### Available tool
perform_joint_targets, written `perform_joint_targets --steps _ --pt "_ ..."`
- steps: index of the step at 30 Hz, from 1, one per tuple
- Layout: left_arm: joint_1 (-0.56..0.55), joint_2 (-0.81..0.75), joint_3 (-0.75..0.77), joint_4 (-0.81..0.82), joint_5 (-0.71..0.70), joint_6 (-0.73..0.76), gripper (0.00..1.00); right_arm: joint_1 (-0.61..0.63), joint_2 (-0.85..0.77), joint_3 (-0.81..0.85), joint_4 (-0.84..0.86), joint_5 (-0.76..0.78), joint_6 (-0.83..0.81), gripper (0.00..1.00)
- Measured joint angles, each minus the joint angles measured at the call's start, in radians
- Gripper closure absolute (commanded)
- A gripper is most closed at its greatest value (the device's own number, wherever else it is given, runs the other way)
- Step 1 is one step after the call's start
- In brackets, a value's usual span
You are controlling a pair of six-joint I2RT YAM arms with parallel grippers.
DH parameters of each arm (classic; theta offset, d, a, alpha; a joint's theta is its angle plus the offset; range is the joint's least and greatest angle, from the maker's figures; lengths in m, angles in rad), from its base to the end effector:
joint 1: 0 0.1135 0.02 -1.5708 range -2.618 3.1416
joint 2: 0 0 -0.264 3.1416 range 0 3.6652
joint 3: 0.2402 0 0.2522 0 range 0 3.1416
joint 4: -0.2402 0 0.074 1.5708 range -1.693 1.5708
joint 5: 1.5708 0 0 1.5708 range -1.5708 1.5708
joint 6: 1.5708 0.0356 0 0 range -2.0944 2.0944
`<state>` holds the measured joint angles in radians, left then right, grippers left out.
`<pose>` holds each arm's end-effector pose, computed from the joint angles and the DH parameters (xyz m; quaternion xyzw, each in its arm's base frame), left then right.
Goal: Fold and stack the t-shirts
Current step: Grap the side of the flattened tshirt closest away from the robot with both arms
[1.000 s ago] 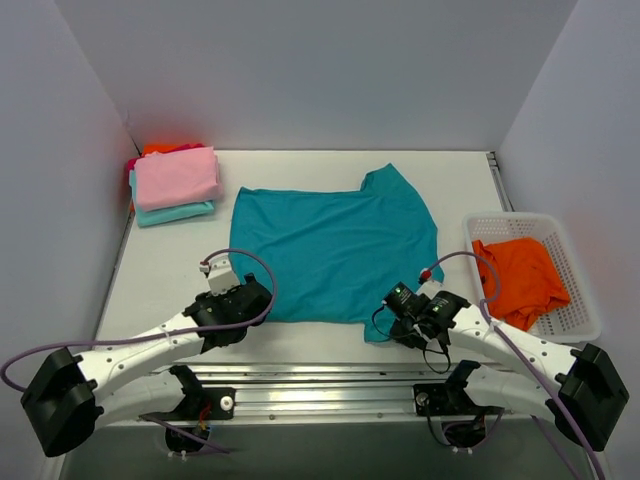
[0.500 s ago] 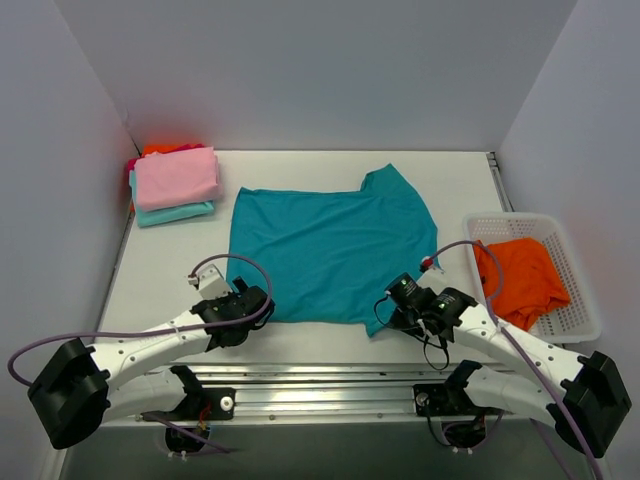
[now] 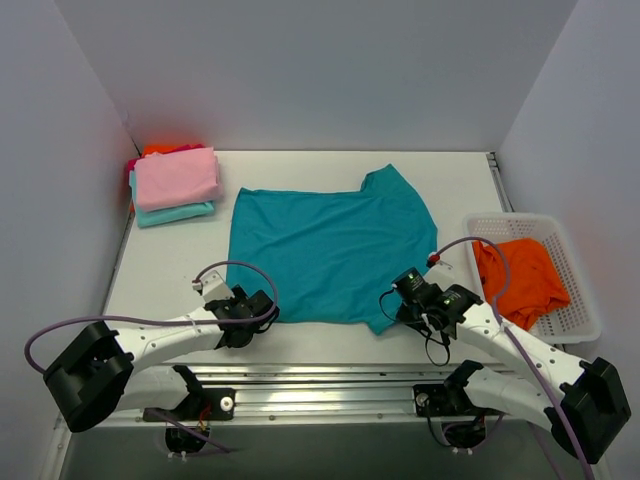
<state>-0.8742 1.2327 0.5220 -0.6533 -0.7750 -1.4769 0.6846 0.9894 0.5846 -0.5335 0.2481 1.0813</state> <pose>0.1331 -0.1203 0.1509 -0.3106 0.8678 0.0565 0.3837 0.1511 0.1121 0.2053 0.2236 0.9170 0.1638 0.2868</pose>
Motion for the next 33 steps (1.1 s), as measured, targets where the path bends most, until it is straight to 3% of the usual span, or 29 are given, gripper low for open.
perform_joint_targets --steps 4,6,8,11,22,33 --pt "0.000 0.003 0.000 0.010 -0.005 -0.009 0.47 -0.012 0.006 0.007 0.000 -0.001 -0.014 1.00" --pt "0.000 0.013 0.000 0.013 -0.007 -0.010 0.65 -0.015 0.008 0.007 0.003 -0.001 -0.019 1.00" --pt "0.000 0.029 0.001 0.016 -0.011 -0.011 0.74 -0.018 0.008 0.007 0.005 0.000 -0.023 1.00" --pt "0.000 0.054 0.009 0.018 -0.021 -0.015 0.97 -0.019 0.011 0.008 0.010 -0.001 -0.032 1.00" --pt "0.000 -0.008 0.058 -0.035 -0.023 0.027 0.98 -0.045 0.002 0.028 0.000 0.026 -0.042 1.00" --pt "0.031 -0.063 0.187 -0.035 -0.032 0.187 0.98 -0.054 0.051 0.127 0.008 0.068 -0.051 1.00"
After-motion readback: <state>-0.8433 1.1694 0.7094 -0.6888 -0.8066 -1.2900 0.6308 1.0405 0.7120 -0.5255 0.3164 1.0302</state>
